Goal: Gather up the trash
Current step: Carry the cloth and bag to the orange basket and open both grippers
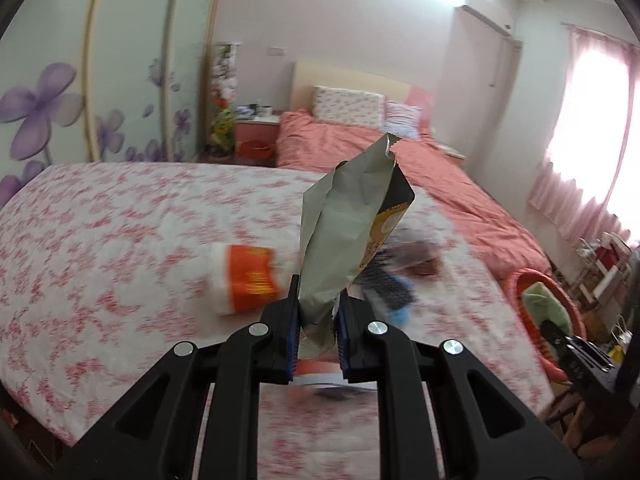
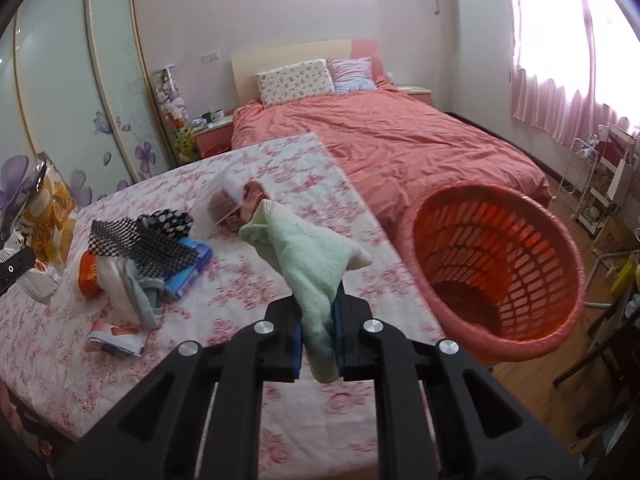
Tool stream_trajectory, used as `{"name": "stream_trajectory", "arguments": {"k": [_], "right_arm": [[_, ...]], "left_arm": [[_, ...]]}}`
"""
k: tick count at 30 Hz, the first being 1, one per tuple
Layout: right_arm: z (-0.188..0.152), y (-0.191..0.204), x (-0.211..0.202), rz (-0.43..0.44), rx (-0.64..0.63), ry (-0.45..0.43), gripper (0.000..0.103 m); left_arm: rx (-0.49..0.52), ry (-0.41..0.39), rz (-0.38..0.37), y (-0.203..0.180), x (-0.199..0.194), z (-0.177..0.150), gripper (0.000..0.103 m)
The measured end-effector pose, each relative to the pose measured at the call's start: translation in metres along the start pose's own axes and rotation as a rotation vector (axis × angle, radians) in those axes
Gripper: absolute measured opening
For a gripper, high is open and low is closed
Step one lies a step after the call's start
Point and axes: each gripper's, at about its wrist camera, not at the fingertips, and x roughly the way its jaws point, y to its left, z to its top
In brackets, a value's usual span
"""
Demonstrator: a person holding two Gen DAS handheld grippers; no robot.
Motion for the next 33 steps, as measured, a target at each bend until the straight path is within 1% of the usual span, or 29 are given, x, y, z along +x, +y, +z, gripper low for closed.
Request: {"name": "stream_trajectory", "arguments": {"k": [3, 6, 9, 11, 19, 25, 29, 33], "right_arm": [[0.004, -0.016, -0.007, -0.022, 0.019, -0.017, 0.013], [0.007, -0.031, -0.014, -0.047, 0.034, -0.037, 0.013], [0.011, -0.050, -0.022, -0.073, 0.055, -0.061, 0.013], [0.014, -0.068, -0.028, -0.089, 0.081, -0.074, 0.013], [0.023, -0.128, -0.037, -0.143, 0.183, -0.117, 0.013], [0.027, -0.161, -0.031, -0.176, 0.233, -0.132, 0.013], [0.029, -0.178, -0.020, -0.185, 0.255, -0.124, 0.013], [0.028, -0.190, -0.008, -0.191, 0.272, -0.115, 0.013]], "left_arm": [[0.027, 0.013, -0.065, -0.026, 0.005, 0.000, 0.015], [0.060, 0.037, -0.135, -0.060, 0.016, -0.002, 0.015], [0.083, 0.060, -0.186, -0.085, 0.028, -0.004, 0.015], [0.093, 0.085, -0.233, -0.104, 0.037, -0.006, 0.015], [0.152, 0.150, -0.375, -0.174, 0.064, -0.018, 0.015], [0.190, 0.186, -0.453, -0.209, 0.076, -0.025, 0.015], [0.213, 0.216, -0.485, -0.230, 0.085, -0.029, 0.015], [0.230, 0.237, -0.500, -0.245, 0.091, -0.033, 0.015]]}}
